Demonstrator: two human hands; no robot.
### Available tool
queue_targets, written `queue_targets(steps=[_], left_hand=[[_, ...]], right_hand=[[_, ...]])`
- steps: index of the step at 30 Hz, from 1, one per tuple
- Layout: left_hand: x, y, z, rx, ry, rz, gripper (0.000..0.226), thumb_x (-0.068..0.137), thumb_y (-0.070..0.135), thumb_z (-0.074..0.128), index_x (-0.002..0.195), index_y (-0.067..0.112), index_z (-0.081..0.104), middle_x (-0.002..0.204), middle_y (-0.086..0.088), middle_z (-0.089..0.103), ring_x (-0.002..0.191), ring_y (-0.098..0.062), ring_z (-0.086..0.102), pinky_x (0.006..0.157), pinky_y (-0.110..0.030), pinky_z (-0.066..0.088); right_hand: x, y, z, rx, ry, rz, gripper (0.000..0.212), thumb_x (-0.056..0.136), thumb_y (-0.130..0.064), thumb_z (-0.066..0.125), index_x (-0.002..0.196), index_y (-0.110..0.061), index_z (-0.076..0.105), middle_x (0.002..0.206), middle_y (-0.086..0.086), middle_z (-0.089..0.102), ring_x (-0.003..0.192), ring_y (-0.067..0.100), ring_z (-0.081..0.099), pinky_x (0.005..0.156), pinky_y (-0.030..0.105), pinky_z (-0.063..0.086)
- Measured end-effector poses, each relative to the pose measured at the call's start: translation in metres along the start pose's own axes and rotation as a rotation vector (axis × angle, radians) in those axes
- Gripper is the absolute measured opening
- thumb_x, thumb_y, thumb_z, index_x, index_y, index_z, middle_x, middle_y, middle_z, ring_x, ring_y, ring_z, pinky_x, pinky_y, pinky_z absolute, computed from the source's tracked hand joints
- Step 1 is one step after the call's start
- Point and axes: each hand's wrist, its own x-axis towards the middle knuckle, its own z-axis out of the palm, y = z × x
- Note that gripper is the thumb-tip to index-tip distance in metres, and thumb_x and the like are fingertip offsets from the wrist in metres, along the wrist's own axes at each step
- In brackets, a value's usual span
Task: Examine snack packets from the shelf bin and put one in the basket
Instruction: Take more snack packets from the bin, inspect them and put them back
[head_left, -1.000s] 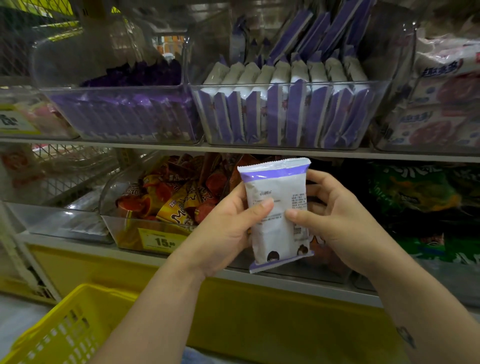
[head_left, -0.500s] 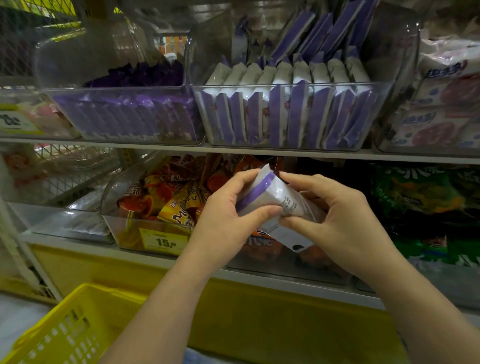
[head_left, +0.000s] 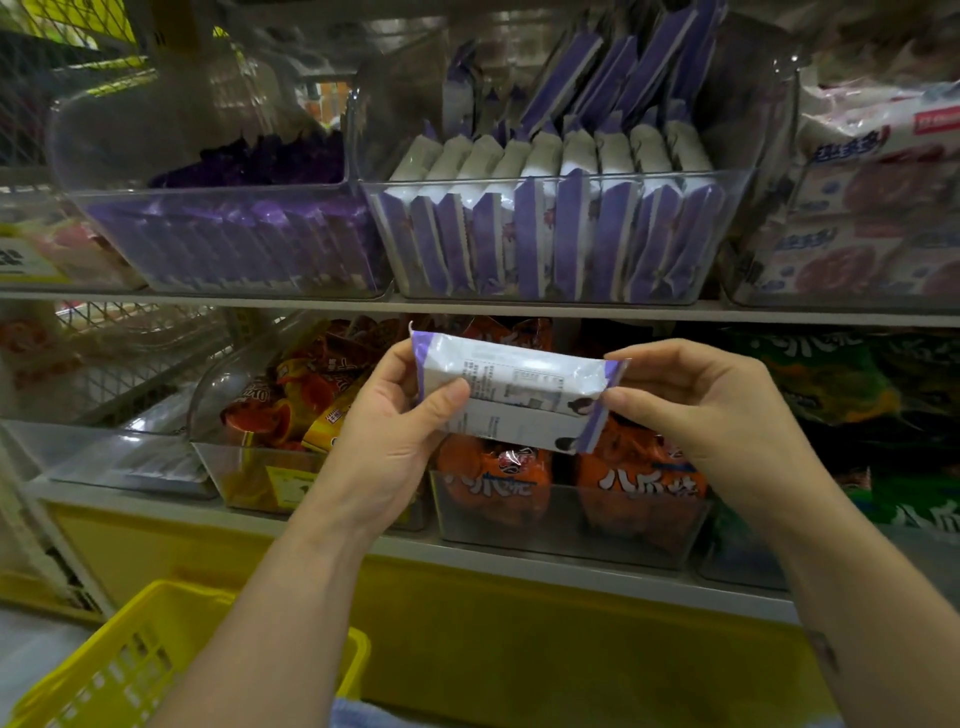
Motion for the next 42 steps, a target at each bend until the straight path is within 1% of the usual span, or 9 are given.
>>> queue_targets(steps=[5, 11, 17, 24, 27, 30, 33, 38, 42], left_hand=[[0.0, -0.002, 0.001, -0.055, 0.012, -0.076, 0.03, 0.076, 0.016, 0.066, 0.105, 0.019, 0.061, 0.101, -0.002, 0.074, 0.095, -0.016, 0.07, 0.072, -0.031, 0.059], [-0.002, -0.003, 0.004, 0.085, 0.063, -0.166, 0.053, 0.071, 0.045, 0.069, 0.118, 0.021, 0.06, 0.104, -0.001, 0.074, 0.091, -0.014, 0.07, 0.064, -0.027, 0.057], [-0.002, -0.002, -0.003, 0.026, -0.049, -0.277, 0.053, 0.078, 0.025, 0.067, 0.129, 0.029, 0.051, 0.114, -0.001, 0.072, 0.095, -0.013, 0.071, 0.067, -0.025, 0.057], [0.002, -0.002, -0.001, -0.001, 0.08, -0.149, 0.066, 0.068, 0.025, 0.075, 0.128, 0.017, 0.05, 0.104, -0.003, 0.075, 0.091, -0.013, 0.072, 0.067, -0.024, 0.057], [0.003, -0.004, -0.002, 0.02, 0.07, -0.098, 0.048, 0.067, 0.028, 0.082, 0.112, 0.022, 0.065, 0.097, -0.005, 0.076, 0.085, -0.014, 0.073, 0.064, -0.023, 0.057], [0.002, -0.007, 0.002, 0.064, 0.036, -0.074, 0.035, 0.061, 0.036, 0.083, 0.095, 0.036, 0.074, 0.097, -0.003, 0.076, 0.082, -0.015, 0.073, 0.057, -0.022, 0.055], [0.002, -0.008, 0.008, 0.067, 0.046, -0.023, 0.036, 0.059, 0.04, 0.083, 0.093, 0.039, 0.073, 0.097, 0.002, 0.075, 0.08, -0.013, 0.072, 0.052, -0.02, 0.052], [-0.001, -0.012, 0.018, 0.328, 0.197, 0.087, 0.021, 0.075, 0.036, 0.077, 0.09, 0.036, 0.061, 0.098, 0.009, 0.073, 0.094, -0.008, 0.071, 0.066, -0.021, 0.057], [-0.005, -0.017, 0.029, 0.409, 0.12, 0.0, 0.03, 0.079, 0.032, 0.076, 0.102, 0.039, 0.057, 0.109, 0.013, 0.067, 0.099, -0.006, 0.069, 0.07, -0.025, 0.059]], right_hand=[[-0.001, 0.0, 0.005, -0.002, 0.086, -0.02, 0.01, 0.081, -0.014, 0.072, 0.076, -0.023, 0.07, 0.078, -0.009, 0.075, 0.076, 0.006, 0.072, 0.066, 0.021, 0.059], [-0.002, -0.001, 0.009, -0.055, 0.104, 0.002, 0.011, 0.089, -0.022, 0.064, 0.079, -0.025, 0.066, 0.082, -0.01, 0.073, 0.078, 0.006, 0.07, 0.066, 0.02, 0.057], [0.0, 0.008, 0.008, -0.026, 0.175, 0.155, 0.012, 0.092, -0.03, 0.06, 0.083, -0.025, 0.066, 0.08, -0.006, 0.075, 0.077, 0.012, 0.072, 0.073, 0.035, 0.059], [0.004, 0.014, 0.006, 0.04, 0.133, 0.261, 0.015, 0.088, -0.036, 0.063, 0.092, -0.022, 0.065, 0.081, -0.005, 0.074, 0.073, 0.009, 0.071, 0.068, 0.028, 0.058], [0.002, 0.011, 0.004, 0.037, -0.011, 0.244, 0.04, 0.073, -0.054, 0.06, 0.101, -0.027, 0.069, 0.092, -0.011, 0.075, 0.085, 0.008, 0.071, 0.072, 0.025, 0.056], [-0.003, 0.006, 0.01, 0.132, -0.285, 0.289, 0.041, 0.072, -0.049, 0.061, 0.105, -0.026, 0.072, 0.094, -0.005, 0.076, 0.087, 0.012, 0.073, 0.064, 0.018, 0.055], [-0.004, 0.003, 0.014, 0.262, -0.392, 0.359, 0.042, 0.072, -0.042, 0.064, 0.108, -0.021, 0.07, 0.098, 0.002, 0.076, 0.09, 0.02, 0.074, 0.061, 0.021, 0.057], [-0.002, 0.004, 0.018, 0.248, -0.196, 0.279, 0.039, 0.069, -0.04, 0.067, 0.103, -0.021, 0.068, 0.09, 0.0, 0.077, 0.083, 0.02, 0.075, 0.059, 0.026, 0.059], [-0.002, 0.006, 0.023, 0.169, -0.058, 0.172, 0.037, 0.066, -0.045, 0.068, 0.101, -0.031, 0.067, 0.09, -0.009, 0.076, 0.08, 0.012, 0.074, 0.058, 0.026, 0.059]])
